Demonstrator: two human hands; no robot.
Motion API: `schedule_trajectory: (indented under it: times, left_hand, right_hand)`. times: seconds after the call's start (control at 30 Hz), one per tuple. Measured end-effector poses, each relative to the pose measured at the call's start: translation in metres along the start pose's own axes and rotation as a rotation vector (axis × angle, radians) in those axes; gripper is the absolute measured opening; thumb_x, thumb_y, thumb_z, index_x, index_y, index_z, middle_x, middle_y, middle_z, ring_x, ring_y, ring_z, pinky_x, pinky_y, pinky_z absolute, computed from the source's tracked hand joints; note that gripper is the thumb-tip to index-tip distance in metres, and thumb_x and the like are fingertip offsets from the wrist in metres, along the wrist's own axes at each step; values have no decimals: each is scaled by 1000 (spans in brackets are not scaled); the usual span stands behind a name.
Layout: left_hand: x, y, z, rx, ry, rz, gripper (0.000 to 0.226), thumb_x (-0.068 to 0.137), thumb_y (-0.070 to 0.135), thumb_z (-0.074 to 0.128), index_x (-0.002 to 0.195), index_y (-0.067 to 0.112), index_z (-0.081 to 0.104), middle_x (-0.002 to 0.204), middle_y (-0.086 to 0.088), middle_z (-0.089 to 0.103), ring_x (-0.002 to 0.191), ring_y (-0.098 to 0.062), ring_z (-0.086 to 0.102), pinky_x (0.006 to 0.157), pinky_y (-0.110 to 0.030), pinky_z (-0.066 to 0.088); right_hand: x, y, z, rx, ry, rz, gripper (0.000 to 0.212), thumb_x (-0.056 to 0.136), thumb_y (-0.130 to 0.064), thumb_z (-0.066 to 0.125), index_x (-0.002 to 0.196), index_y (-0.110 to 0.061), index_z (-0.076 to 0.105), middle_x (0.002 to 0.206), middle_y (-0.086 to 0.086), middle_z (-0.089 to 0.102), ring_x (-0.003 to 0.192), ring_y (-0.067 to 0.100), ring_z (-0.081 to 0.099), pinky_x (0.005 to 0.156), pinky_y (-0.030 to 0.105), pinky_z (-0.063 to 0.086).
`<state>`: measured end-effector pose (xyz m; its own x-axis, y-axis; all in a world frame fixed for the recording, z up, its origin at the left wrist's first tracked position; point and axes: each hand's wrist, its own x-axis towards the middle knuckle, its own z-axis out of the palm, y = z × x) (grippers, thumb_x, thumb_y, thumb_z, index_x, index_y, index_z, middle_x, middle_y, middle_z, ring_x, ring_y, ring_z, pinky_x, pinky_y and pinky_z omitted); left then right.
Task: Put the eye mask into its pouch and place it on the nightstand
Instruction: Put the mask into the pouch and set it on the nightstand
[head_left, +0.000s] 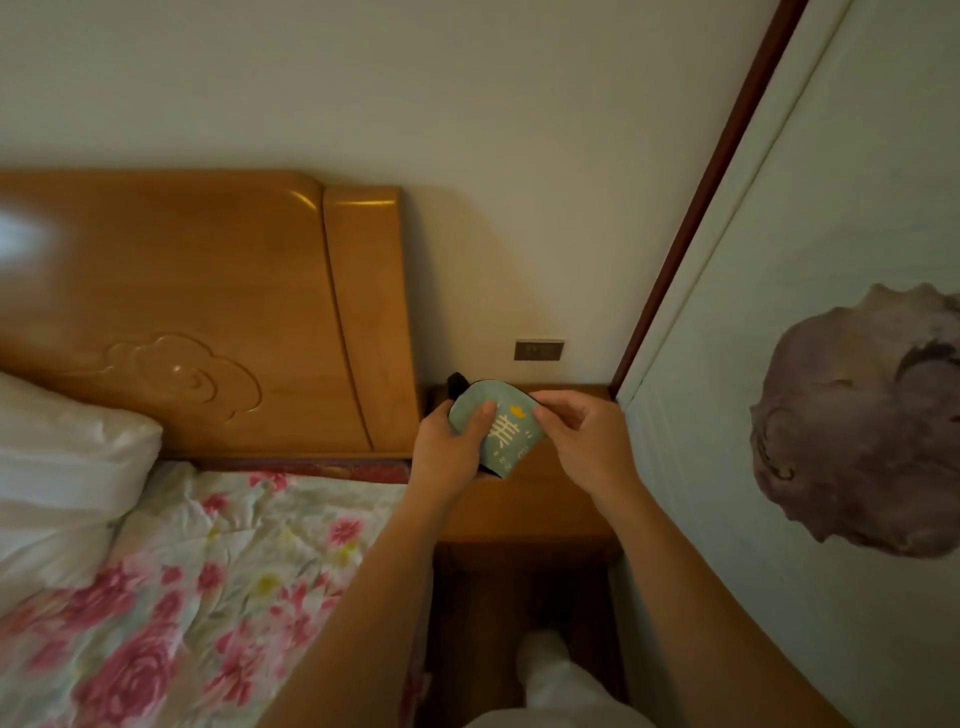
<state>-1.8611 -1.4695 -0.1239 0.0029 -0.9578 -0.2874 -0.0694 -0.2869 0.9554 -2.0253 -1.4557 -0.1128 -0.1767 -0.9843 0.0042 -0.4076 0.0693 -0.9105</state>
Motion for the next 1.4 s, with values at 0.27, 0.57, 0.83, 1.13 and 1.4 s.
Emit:
schedule_trajectory:
  times: [0.27, 0.57, 0.83, 1.13, 1.4]
  left_hand:
    - [119, 3, 48, 5, 15, -81, 45, 96, 39, 59, 132, 13, 54, 116, -7, 72, 99, -20, 73, 84, -46, 62]
    - [221, -46, 92, 19, -51, -296, 45, 96, 42, 59, 133, 19, 49, 113, -3, 69, 92, -16, 71, 58, -27, 61]
    - [311, -145, 103, 190, -220, -542, 48, 95, 37, 63, 131, 6, 57, 117, -15, 70, 98, -29, 72, 77, -42, 64]
    - [377, -264, 102, 201, -126, -699, 51, 98, 23, 60, 145, 15, 41, 130, -9, 59, 93, -22, 68, 76, -41, 64]
    - [435, -316, 101, 374, -34, -636, 71, 84, 55, 51, 133, 4, 48, 123, -23, 66, 103, -41, 69, 89, -55, 58]
  right_hand:
    - [126, 52, -1, 11, -67, 23, 22, 95, -21, 62, 115, -18, 70, 106, -4, 73, 97, 7, 67, 88, 35, 59]
    - [225, 141, 13, -84, -109, 119, 17, 94, -19, 63, 108, -18, 73, 100, -6, 72, 93, 10, 68, 83, 32, 57]
    - [272, 255, 59, -187, -284, 367, 20, 94, -22, 63, 113, -16, 70, 108, -1, 72, 93, 10, 64, 77, 20, 50]
    - [311, 356, 137, -230, -345, 434, 21, 95, -14, 62, 113, -14, 71, 112, 4, 73, 101, 17, 68, 82, 27, 52]
    - [371, 391, 174, -332, -308, 269, 24, 96, -10, 58, 117, -11, 69, 120, 8, 70, 110, 21, 65, 86, 22, 43]
